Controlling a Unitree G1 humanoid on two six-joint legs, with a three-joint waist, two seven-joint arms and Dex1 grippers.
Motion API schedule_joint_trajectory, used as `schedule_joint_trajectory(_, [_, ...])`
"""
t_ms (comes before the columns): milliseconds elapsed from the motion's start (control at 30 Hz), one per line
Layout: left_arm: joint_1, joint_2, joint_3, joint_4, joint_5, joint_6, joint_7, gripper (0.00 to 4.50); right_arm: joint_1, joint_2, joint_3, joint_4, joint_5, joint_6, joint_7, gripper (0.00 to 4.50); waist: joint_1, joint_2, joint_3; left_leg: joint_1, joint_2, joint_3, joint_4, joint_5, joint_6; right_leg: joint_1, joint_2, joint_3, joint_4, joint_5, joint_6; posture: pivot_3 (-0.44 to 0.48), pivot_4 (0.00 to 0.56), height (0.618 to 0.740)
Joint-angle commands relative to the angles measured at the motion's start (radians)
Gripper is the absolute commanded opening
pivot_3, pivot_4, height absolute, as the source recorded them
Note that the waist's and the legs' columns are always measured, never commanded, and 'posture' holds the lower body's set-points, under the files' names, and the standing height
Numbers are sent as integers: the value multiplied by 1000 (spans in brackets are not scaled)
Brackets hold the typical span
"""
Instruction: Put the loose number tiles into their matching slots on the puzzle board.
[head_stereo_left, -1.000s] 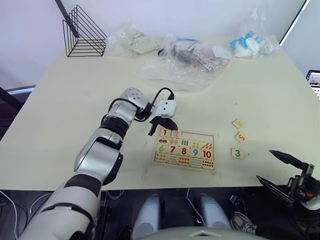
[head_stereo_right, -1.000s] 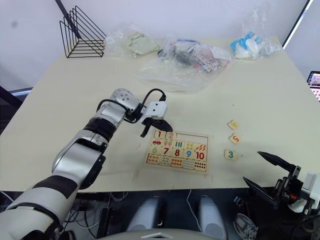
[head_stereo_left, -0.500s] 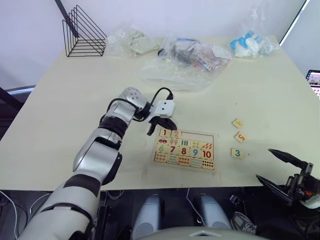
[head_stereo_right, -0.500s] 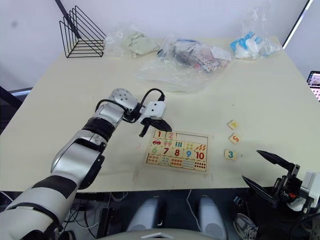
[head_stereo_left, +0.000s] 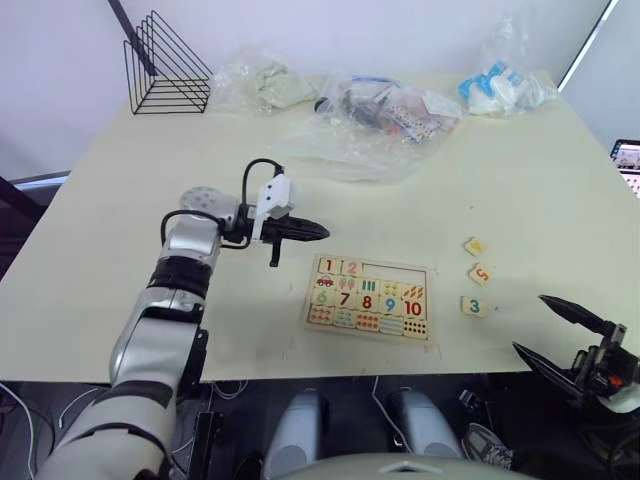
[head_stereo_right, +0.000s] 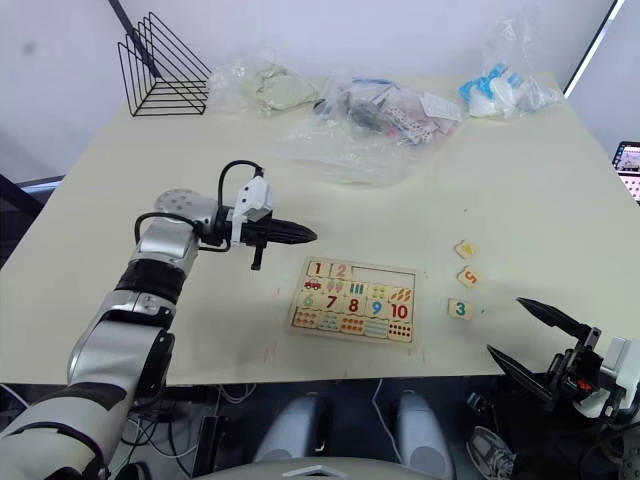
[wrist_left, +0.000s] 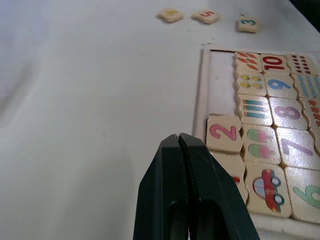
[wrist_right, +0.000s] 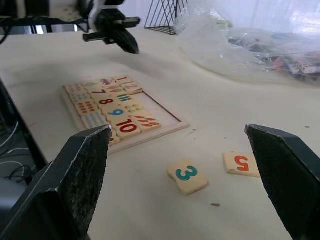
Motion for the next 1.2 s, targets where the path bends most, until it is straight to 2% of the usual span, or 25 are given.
schedule_joint_trajectory(33, [69, 39, 91, -141, -82, 68, 73, 51, 1, -12, -29, 5, -9, 6, -37, 4500, 2, 0, 0, 0, 0, 0, 0, 0, 0, 0, 0, 0, 0, 0, 0, 0, 150, 740])
schedule_joint_trajectory(133, [160, 59, 142, -266, -142, 173, 127, 51, 6, -16, -33, 13, -19, 12, -56, 4500, 1, 0, 0, 0, 0, 0, 0, 0, 0, 0, 0, 0, 0, 0, 0, 0, 150, 740])
schedule_joint_trajectory(233, [305, 61, 224, -410, -183, 210, 244, 51, 4, -20, -33, 26, -44, 21, -96, 4500, -2, 0, 0, 1, 1, 0, 0, 0, 0, 0, -1, 1, 0, 0, 0, 0, 150, 740])
schedule_joint_trajectory(267, [357, 62, 249, -459, -198, 221, 276, 276, 4, -21, -35, 32, -52, 23, -107, 4500, 0, 1, 0, 1, 3, 0, -1, 0, 0, 0, -1, 2, 0, 0, 0, 0, 150, 740])
schedule_joint_trajectory(367, [495, 68, 308, -589, -250, 261, 331, 1242, 3, -28, -34, 37, -63, 39, -132, 4500, -3, 1, 0, 2, 3, 0, -1, 0, 0, 0, -1, 2, 0, 0, 0, 0, 150, 740])
schedule_joint_trajectory(400, [534, 73, 320, -619, -256, 269, 347, 1784, 1, -30, -32, 39, -67, 45, -142, 4500, -2, 1, 0, 2, 4, 1, -1, 0, 0, 0, -1, 2, 0, 0, 0, 0, 150, 740])
schedule_joint_trajectory(433, [580, 77, 337, -648, -261, 271, 362, 2052, 2, -34, -32, 43, -68, 52, -145, 4500, -1, 1, 0, 2, 4, 1, -1, 0, 0, 0, -2, 2, 0, 0, 0, 0, 150, 740])
schedule_joint_trajectory(467, [612, 80, 345, -671, -263, 272, 376, 2723, 2, -39, -34, 50, -66, 56, -143, 4500, 0, 1, 0, 2, 4, 1, -1, 0, 0, 0, -2, 2, 0, 0, 0, 0, 150, 740])
schedule_joint_trajectory(500, [663, 83, 371, -699, -272, 273, 390, 2952, 0, -46, -38, 62, -66, 61, -141, 4500, 1, 1, 0, 2, 4, 1, -1, 0, 0, 0, -2, 2, 0, 0, 0, 0, 150, 740])
schedule_joint_trajectory(533, [717, 81, 403, -729, -285, 279, 405, 3575, -6, -53, -43, 77, -65, 65, -139, 4500, 1, 1, 0, 2, 3, 1, -1, 0, 0, 0, -2, 2, 0, 0, 0, 0, 150, 740])
schedule_joint_trajectory(600, [796, 77, 442, -775, -296, 283, 434, 3855, -17, -65, -50, 100, -59, 73, -134, 4500, 7, 0, -1, 2, 3, 0, -1, 0, 0, 0, -3, 1, 0, 0, 0, 0, 150, 740])
schedule_joint_trajectory(667, [860, 71, 468, -813, -310, 284, 456, 4434, -24, -73, -55, 117, -57, 74, -130, 4500, 2, 0, -1, 2, 3, 1, -2, 0, 0, 1, -3, 2, -1, 0, 0, 0, 150, 740])
schedule_joint_trajectory(900, [1010, 65, 526, -882, -360, 270, 497, 4434, -32, -80, -75, 187, -51, 61, -91, 4500, 3, 0, -1, 3, 3, 1, -2, 0, 0, 1, -3, 1, -2, 0, 0, 0, 150, 740])
schedule_joint_trajectory(1200, [1035, 80, 515, -888, -371, 259, 495, 4434, -26, -68, -85, 225, -53, 45, -67, 4500, 2, 1, -1, 3, 3, 2, -3, 0, 0, 1, -3, 1, -3, 0, 0, 0, 150, 740])
